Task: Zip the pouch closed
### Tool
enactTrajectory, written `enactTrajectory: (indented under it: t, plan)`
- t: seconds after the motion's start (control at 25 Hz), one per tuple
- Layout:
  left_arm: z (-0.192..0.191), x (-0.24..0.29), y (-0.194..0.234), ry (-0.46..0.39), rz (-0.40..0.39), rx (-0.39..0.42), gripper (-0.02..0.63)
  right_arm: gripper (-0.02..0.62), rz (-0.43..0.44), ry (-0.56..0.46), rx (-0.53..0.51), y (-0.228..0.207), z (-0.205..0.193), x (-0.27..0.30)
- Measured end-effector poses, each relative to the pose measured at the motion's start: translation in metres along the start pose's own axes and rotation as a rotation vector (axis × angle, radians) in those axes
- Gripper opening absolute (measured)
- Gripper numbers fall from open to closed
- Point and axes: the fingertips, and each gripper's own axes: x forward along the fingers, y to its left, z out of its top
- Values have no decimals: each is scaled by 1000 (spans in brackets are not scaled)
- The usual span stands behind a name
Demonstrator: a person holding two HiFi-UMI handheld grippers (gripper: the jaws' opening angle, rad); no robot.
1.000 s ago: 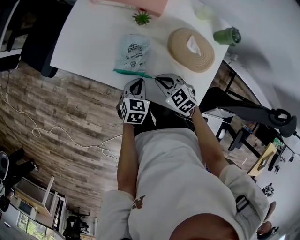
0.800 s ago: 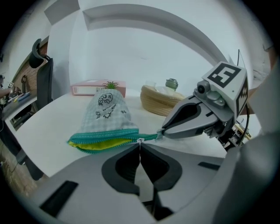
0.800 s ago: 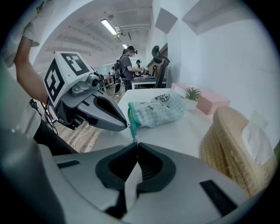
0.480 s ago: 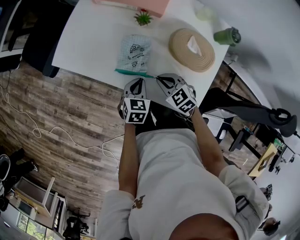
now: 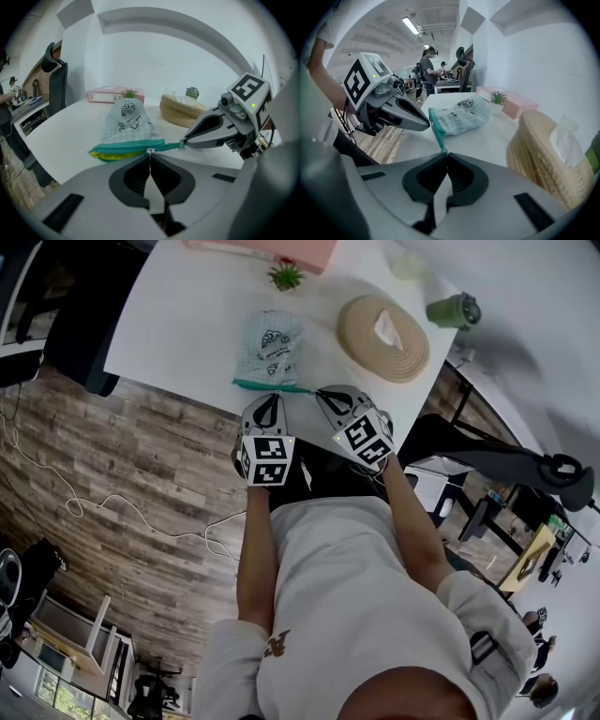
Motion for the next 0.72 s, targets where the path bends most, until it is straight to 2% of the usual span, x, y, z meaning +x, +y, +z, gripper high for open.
enactTrajectory:
  t: [0.72]
  plan:
    - [0, -10, 27, -5, 51, -24, -3, 3, -26, 13, 13, -11, -6, -6]
